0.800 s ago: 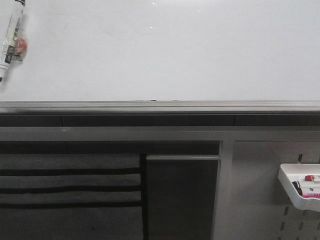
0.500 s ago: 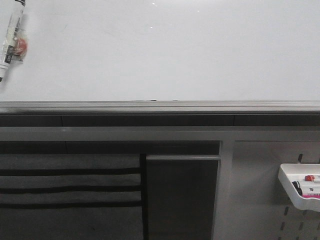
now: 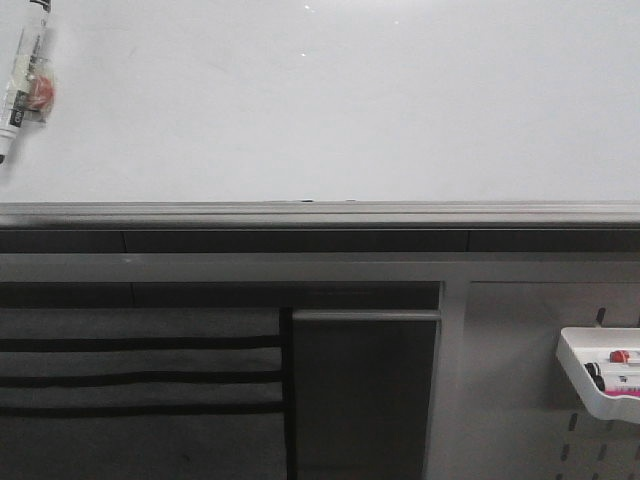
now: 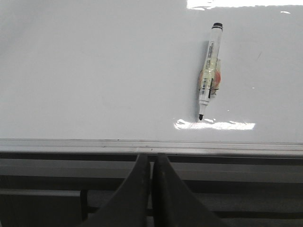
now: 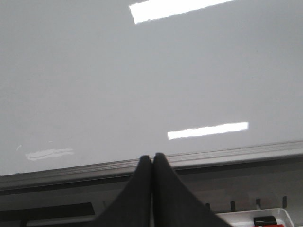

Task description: Write number 3 on whiteboard

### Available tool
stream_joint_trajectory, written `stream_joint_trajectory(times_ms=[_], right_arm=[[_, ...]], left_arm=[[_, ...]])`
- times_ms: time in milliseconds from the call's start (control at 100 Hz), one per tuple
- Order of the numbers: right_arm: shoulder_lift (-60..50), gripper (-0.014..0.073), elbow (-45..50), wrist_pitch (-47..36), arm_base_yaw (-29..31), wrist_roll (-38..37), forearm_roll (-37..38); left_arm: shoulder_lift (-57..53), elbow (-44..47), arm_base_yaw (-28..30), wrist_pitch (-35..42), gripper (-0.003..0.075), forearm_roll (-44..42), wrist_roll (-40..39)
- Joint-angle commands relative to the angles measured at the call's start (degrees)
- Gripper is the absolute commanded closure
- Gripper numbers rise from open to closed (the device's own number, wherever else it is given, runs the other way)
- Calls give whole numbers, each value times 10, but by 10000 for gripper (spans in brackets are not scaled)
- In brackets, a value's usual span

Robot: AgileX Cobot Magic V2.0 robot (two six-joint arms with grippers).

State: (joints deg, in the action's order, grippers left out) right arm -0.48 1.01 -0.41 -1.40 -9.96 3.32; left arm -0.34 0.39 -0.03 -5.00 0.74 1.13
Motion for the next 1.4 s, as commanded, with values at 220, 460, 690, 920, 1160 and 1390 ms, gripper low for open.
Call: stream_joint_trajectory(times_ms=[220, 460, 690, 920, 1160, 1390], right_arm=[[-12, 668, 12, -49, 3, 10, 28], [-12, 668, 12, -65, 3, 10, 28], [-10, 668, -72, -1, 0, -5, 6], [61, 668, -226, 160, 0, 6, 6], [144, 668, -326, 203, 0, 14, 6], [146, 668, -326, 164, 0, 14, 6]], left_arm=[[-18, 1, 1, 42, 738, 0, -4], [-18, -2, 1, 79, 738, 27, -5], [-14, -106, 1, 20, 738, 25, -5], [66, -293, 1, -171, 738, 25, 22], [151, -390, 1, -254, 738, 25, 49], [158, -386, 1, -255, 738, 25, 49]])
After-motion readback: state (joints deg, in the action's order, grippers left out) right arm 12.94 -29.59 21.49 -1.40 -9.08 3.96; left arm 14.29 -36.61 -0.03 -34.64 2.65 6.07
